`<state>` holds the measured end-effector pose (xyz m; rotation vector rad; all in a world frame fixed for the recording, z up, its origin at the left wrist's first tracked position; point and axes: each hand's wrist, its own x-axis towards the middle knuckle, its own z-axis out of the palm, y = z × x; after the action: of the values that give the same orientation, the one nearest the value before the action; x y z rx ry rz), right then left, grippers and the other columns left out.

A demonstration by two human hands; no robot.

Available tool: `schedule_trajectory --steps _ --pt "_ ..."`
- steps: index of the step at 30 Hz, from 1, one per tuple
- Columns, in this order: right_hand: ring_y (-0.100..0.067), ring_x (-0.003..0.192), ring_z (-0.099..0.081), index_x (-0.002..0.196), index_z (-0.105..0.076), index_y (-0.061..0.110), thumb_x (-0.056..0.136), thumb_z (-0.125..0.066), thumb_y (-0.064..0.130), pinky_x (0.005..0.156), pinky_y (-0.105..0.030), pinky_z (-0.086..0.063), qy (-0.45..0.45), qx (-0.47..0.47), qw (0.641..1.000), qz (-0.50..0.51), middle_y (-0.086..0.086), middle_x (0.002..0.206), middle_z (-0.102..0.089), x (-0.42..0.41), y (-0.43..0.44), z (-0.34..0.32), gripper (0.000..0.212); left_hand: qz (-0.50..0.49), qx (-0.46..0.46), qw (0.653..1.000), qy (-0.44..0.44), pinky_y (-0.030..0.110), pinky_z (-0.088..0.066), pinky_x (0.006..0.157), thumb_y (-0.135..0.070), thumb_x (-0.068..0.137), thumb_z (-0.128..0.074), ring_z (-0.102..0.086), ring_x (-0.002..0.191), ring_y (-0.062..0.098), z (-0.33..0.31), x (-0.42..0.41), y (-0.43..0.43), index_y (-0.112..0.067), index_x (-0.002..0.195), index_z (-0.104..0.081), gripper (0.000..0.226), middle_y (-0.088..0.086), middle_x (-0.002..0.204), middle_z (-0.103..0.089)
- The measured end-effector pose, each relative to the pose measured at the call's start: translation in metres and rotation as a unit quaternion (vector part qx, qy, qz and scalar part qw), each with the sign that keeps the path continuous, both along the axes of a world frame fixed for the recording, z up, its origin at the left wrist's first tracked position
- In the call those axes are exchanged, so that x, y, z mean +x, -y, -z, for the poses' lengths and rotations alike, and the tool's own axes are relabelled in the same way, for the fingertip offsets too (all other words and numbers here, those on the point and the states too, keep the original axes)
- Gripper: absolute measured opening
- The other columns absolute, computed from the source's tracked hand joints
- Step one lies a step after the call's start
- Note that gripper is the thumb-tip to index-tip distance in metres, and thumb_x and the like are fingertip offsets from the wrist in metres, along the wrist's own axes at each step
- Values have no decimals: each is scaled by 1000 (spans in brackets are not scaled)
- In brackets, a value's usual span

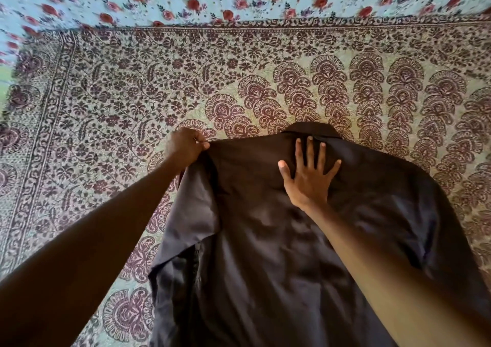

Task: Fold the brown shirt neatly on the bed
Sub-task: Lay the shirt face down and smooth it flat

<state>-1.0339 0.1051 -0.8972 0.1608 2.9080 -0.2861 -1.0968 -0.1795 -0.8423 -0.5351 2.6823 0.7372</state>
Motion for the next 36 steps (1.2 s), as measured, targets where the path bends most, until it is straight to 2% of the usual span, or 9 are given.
schedule_trajectory --steps 7,11,13,17,23,27,30,33,36 --pt "-27 150 12 155 -7 31 91 -9 72 111 -70 6 7 9 1000 -6 3 164 7 -1 -1 2 76 16 -77 997 -17 33 -39 74 -26 90 -60 -57 97 29 11 7 -14 -15 87 -60 11 12 106 -61" --pt "-23 151 3 153 -23 31 97 -17 63 113 -65 7 -2 -82 996 20 3 164 -8 -5 -4 -9 65 71 -201 961 -178 40 -37 88 -12 86 -58 -50 102 28 3 30 -41 -15 108 -57 22 12 116 -53" --pt "-25 149 -15 143 -44 26 98 -28 55 116 -62 -9 -68 -108 991 46 -1 158 -29 2 -12 -15 56 145 -143 948 -243 41 -43 82 -12 89 -55 -53 97 29 -3 44 -66 -13 106 -57 17 13 113 -54" --pt "-28 142 -29 135 -51 22 91 -43 51 112 -55 -25 -113 -58 991 53 -5 152 -39 28 -34 -12 53 296 -15 938 -181 43 -49 77 -24 88 -57 -55 97 30 1 69 -117 -19 105 -58 18 6 109 -53" --pt "-30 144 -26 146 -38 20 94 -41 56 114 -52 -24 -113 -30 992 45 -11 156 -31 51 -45 -8 63 242 -124 938 -214 43 -39 95 -43 85 -57 -50 110 33 6 56 -151 -13 124 -51 50 13 123 -52" --pt "-30 124 -45 128 -50 20 87 -53 57 96 -48 -37 -147 -4 987 69 -7 135 -49 54 -42 -16 56 208 -101 972 -51 48 -26 108 -71 81 -51 -48 121 33 -2 7 -153 -15 117 -56 66 12 123 -59" --pt "-29 102 -52 102 -58 22 83 -58 57 83 -43 -39 -173 -6 983 69 -3 107 -57 51 -43 -20 39 247 -74 956 143 42 -39 97 -83 72 -49 -59 106 32 -19 -24 -157 -12 100 -63 77 13 112 -66" --pt "-27 92 -54 89 -57 23 84 -58 57 77 -41 -40 -152 -28 986 55 0 93 -59 46 -44 -18 34 251 -36 935 249 31 -42 81 -75 69 -63 -60 100 29 -29 -36 -162 -6 107 -64 78 7 100 -61" --pt "-25 88 -55 85 -58 23 86 -56 56 73 -40 -40 -142 -54 987 52 3 88 -61 41 -44 -17 33 217 7 936 276 32 -49 91 -68 61 -75 -62 99 26 -24 -38 -164 -11 109 -66 76 5 108 -66"
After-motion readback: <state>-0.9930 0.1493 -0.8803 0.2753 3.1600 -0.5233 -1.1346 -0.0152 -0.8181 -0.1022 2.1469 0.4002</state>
